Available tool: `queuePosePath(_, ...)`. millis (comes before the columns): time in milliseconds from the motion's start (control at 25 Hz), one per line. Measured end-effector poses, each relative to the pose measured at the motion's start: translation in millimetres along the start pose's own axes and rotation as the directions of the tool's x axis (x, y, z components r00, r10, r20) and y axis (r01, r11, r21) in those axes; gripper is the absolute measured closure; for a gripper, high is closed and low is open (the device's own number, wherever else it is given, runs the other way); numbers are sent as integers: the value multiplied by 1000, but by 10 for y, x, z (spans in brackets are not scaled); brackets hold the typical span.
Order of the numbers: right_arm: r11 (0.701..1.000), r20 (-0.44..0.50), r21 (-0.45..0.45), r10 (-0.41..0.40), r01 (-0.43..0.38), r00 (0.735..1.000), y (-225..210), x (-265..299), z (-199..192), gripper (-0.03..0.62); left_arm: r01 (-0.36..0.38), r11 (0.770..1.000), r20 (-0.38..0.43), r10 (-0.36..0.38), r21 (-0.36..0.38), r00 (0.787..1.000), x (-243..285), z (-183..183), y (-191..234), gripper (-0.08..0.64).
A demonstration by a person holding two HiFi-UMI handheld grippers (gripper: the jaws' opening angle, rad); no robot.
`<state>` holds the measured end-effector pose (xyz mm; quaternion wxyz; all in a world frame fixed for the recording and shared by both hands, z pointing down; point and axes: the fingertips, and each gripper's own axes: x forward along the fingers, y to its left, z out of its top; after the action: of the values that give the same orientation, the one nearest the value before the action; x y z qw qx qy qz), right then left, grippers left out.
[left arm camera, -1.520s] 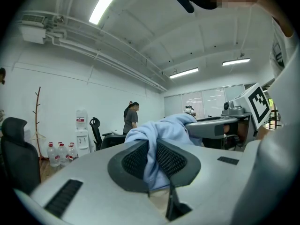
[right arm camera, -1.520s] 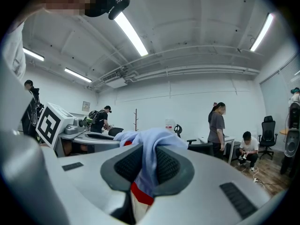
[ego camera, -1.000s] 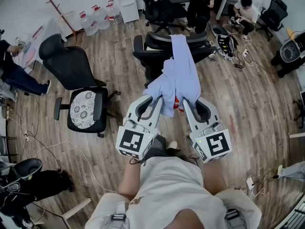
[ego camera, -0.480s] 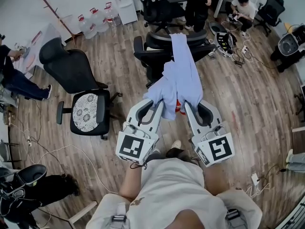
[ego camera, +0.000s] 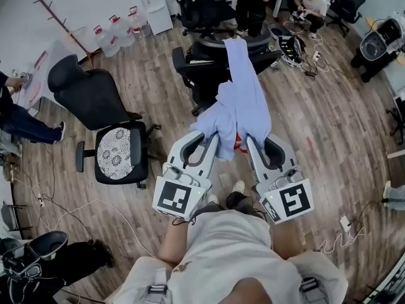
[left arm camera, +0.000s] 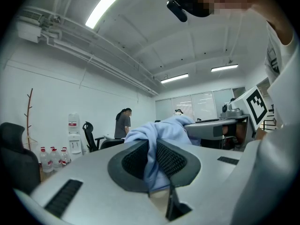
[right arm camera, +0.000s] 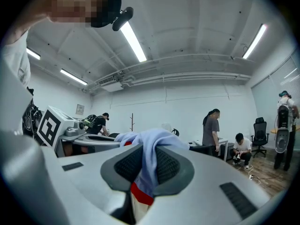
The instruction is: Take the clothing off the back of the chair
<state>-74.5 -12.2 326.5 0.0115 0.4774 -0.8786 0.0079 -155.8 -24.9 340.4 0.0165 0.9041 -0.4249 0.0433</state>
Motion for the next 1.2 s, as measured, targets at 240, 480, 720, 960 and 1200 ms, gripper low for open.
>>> queuePosePath(240, 999, 11, -7, -32, 32, 999, 193, -125, 16, 528, 34, 999, 13, -34, 8, 999, -197, 0, -48, 495)
queuePosePath(480, 999, 25, -13, -39, 39, 999, 285, -198, 116, 528, 48, 999, 28, -48, 10, 998, -297, 94, -79, 495)
queuePosePath(720, 999, 34, -23, -40, 41, 999, 389, -259, 159, 528, 57, 998, 40, -57, 11, 998, -413, 121, -102, 495)
queuePosePath(960, 999, 44, -30, -42, 43, 998, 513, -354, 203, 528, 61, 998, 49, -62, 18, 997, -555, 150, -154, 495)
queuePosePath(1200, 998, 60, -35, -43, 46, 997, 636, -438, 258, 528, 66, 997, 57, -67, 26, 996, -695, 188, -192, 495)
